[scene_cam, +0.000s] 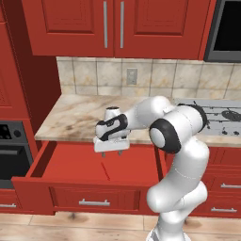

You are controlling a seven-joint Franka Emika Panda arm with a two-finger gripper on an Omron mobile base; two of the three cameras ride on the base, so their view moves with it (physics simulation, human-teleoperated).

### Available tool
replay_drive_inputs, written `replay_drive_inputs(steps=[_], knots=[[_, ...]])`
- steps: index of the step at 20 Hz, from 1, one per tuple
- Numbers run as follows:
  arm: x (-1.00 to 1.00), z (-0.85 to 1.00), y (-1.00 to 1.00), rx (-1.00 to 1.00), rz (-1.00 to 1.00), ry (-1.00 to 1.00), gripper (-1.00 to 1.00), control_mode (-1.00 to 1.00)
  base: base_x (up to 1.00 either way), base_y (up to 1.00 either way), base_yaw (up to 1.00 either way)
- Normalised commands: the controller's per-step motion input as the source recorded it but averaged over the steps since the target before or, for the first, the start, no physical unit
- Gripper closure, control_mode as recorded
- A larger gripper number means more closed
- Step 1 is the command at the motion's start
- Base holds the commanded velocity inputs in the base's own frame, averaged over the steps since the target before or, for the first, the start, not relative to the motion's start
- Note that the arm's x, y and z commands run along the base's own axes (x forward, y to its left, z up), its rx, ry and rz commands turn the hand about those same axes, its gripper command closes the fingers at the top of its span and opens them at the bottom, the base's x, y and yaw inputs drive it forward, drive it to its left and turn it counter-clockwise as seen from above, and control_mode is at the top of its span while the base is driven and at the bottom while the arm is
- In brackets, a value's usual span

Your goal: Take a straw from the drawer in front and place it inside the glass cup on the dining counter.

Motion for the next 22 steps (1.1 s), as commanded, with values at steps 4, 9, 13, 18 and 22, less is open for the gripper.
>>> replay_drive_inputs(steps=[4, 9, 13, 18, 22], knots=[[0.24, -0.31, 0.00, 0.00, -0.06, -0.01, -1.00, -1.00, 0.00, 0.00, 0.00], [0.27, -0.33, 0.00, 0.00, -0.07, 0.00, -1.00, -1.00, 0.00, 0.00, 0.00], [0.19, -0.31, 0.00, 0.00, -0.08, 0.00, -1.00, -1.00, 0.00, 0.00, 0.00], [0.00, -0.24, 0.00, 0.00, -0.06, 0.00, -1.00, -1.00, 0.00, 0.00, 0.00], [0.00, -0.18, 0.00, 0.00, -0.05, -0.03, -1.00, -1.00, 0.00, 0.00, 0.00]])
